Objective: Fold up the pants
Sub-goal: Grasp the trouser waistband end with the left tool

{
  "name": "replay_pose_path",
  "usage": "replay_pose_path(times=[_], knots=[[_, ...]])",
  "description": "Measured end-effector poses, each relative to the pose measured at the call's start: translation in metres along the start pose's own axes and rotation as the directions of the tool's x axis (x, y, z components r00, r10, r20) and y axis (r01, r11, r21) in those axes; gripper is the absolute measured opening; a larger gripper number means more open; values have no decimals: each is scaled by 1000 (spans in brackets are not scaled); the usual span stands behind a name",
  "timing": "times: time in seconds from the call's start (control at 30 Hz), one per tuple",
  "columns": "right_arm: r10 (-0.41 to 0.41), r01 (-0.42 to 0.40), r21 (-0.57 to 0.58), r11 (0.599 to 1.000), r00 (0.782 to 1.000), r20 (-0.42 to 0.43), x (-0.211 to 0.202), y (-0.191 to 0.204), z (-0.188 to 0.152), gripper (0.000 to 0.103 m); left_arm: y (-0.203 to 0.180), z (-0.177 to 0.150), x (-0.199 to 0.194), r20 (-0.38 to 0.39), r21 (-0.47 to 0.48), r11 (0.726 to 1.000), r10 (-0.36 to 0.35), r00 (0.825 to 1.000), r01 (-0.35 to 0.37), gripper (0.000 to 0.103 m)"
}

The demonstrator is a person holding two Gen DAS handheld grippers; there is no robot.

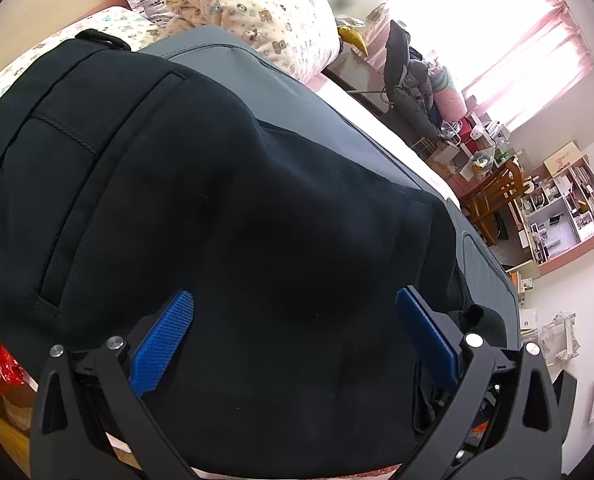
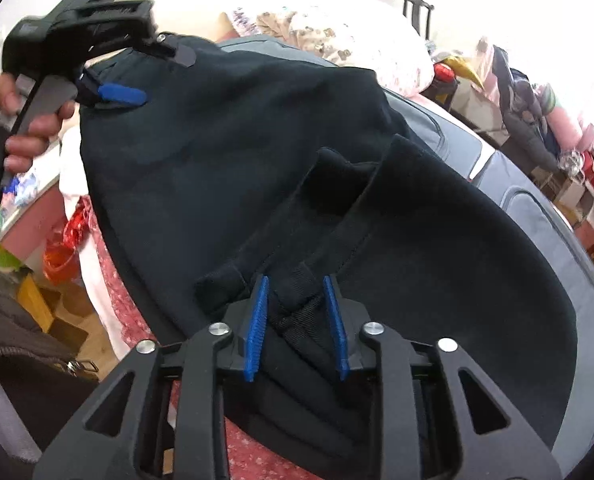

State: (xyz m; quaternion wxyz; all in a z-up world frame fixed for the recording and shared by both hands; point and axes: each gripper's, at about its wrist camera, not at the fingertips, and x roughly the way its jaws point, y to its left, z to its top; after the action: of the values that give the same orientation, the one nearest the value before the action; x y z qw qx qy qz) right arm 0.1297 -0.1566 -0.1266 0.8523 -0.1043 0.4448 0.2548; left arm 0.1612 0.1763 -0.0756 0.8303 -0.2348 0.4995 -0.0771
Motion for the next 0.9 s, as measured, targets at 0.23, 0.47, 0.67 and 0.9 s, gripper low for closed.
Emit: replay_pose_path(times=[0.23,0.47,0.67,0.9], knots=[[94,-127,205,970,982,163,-41,-29,25,23,3,-3,-1,1,-13,1000,-14,1000,14,101],[193,-208,142,968,975,111,-22,5,19,23,-1,-3,-2,-4,-14,999,-29,1000,29,101],[217,-245,153,957,959,180,-27,9,30,23,-1,-2,-3,-4,-9,1000,-28,1000,28,101],[100,-101,34,994,995,27,16,32,14,26,-1,-2,-7,-1,-13,999,-38,999,38,101]])
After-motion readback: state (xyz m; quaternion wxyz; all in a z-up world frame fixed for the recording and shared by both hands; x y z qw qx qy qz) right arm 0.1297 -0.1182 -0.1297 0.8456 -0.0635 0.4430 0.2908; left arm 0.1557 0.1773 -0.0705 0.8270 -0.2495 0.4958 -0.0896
